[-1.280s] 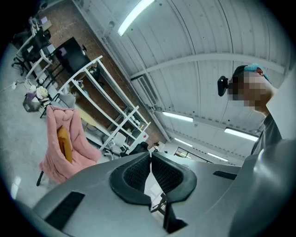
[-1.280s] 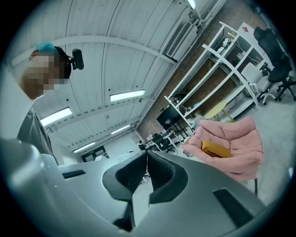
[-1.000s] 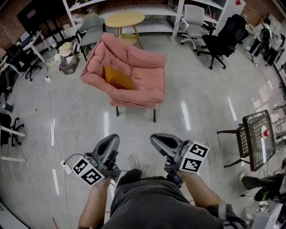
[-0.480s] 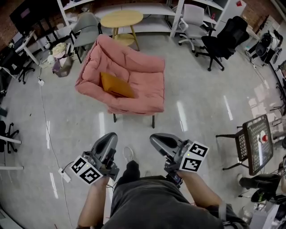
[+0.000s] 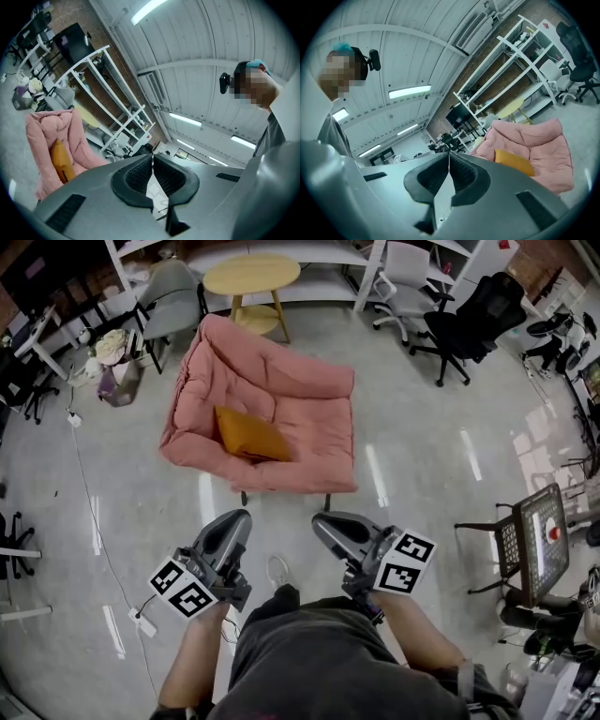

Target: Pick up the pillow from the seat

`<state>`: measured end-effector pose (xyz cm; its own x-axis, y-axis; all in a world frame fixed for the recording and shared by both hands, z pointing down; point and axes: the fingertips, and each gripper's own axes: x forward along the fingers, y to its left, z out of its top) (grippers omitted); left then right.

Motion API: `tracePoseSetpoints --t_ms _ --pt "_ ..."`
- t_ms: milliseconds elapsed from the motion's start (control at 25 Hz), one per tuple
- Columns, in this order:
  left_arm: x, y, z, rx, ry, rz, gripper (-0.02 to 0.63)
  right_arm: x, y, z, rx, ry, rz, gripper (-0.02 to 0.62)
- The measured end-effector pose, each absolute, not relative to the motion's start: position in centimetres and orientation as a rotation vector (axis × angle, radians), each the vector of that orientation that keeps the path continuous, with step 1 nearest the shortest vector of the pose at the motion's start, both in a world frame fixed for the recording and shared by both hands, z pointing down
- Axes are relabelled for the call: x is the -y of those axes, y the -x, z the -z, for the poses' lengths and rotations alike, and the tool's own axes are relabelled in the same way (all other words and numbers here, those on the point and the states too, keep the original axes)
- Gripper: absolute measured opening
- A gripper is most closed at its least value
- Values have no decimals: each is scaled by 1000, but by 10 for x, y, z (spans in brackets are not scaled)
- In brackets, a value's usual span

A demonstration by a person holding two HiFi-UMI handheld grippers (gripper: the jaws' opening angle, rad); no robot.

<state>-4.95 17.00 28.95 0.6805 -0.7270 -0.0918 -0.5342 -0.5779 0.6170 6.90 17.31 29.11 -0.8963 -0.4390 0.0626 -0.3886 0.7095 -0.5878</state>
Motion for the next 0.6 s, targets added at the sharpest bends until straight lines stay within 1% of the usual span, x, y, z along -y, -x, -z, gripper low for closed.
tracePoseSetpoints --t_ms 360,600 --pt "-105 94 -301 943 -2327 451 11 -106 -22 -308 -2836 718 976 15" --pt "-63 109 -316 962 -2304 411 11 -59 -11 -321 -2826 715 1006 15"
